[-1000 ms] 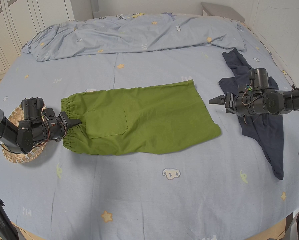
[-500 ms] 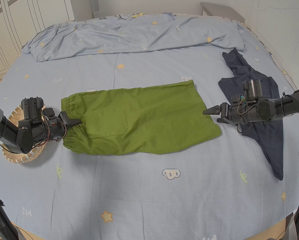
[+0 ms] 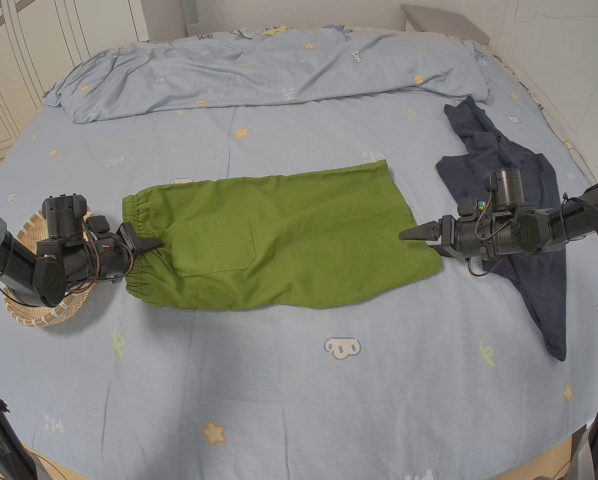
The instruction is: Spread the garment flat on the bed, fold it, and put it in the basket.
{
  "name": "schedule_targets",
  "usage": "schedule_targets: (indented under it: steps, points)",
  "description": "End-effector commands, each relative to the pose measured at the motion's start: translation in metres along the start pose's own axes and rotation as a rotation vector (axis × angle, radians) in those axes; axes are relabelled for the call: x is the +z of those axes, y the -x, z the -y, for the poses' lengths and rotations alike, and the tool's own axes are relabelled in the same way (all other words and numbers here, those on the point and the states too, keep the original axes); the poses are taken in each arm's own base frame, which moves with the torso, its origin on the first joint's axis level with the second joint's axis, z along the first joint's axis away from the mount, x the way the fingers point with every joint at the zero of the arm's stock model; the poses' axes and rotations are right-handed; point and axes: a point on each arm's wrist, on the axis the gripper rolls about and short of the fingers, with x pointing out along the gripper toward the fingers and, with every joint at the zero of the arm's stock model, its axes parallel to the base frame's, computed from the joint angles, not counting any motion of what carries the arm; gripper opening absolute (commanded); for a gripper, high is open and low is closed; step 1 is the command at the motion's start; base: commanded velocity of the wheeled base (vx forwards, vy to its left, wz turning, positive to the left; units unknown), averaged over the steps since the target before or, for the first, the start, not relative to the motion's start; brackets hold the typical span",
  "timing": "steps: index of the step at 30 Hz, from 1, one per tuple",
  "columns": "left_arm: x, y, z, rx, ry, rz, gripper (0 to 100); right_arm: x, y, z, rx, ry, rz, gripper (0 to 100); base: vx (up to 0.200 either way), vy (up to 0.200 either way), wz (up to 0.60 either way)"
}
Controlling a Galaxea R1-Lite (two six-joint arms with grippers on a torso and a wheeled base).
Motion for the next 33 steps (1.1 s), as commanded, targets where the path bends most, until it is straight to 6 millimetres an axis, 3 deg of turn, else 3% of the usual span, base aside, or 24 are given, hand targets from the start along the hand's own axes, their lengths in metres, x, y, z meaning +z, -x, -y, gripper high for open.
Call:
schedule_targets:
  steps: [1, 6, 13, 14, 26, 33]
  points:
    - [0.0, 0.0, 0.0, -0.001, 0.0, 0.001, 0, -0.005, 0.005, -0.007, 0.063, -0.005, -0.029, 100, 0.0, 0.0, 0.0]
    - [0.0, 0.0, 0.0, 0.0, -0.001, 0.0, 0, -0.004, 0.009, -0.015, 0.083, 0.011, -0.023, 100, 0.0, 0.0, 0.0]
    - [0.0, 0.0, 0.0, 0.0, 0.001, 0.0, 0, -0.002, 0.006, -0.005, 0.076, 0.005, -0.001, 100, 0.0, 0.0, 0.0]
    - [0.0, 0.0, 0.0, 0.0, 0.001, 0.0, 0, -0.001, 0.006, -0.004, 0.074, 0.006, 0.004, 0, 0.0, 0.0, 0.0]
    - [0.0, 0.0, 0.0, 0.001, 0.001, -0.001, 0, -0.002, -0.003, 0.011, 0.061, -0.013, -0.005, 0, 0.0, 0.0, 0.0]
    - [0.001, 0.001, -0.001, 0.005, 0.003, 0.0, 0, 0.0, 0.004, 0.009, 0.044, -0.015, 0.007, 0, 0.0, 0.0, 0.0]
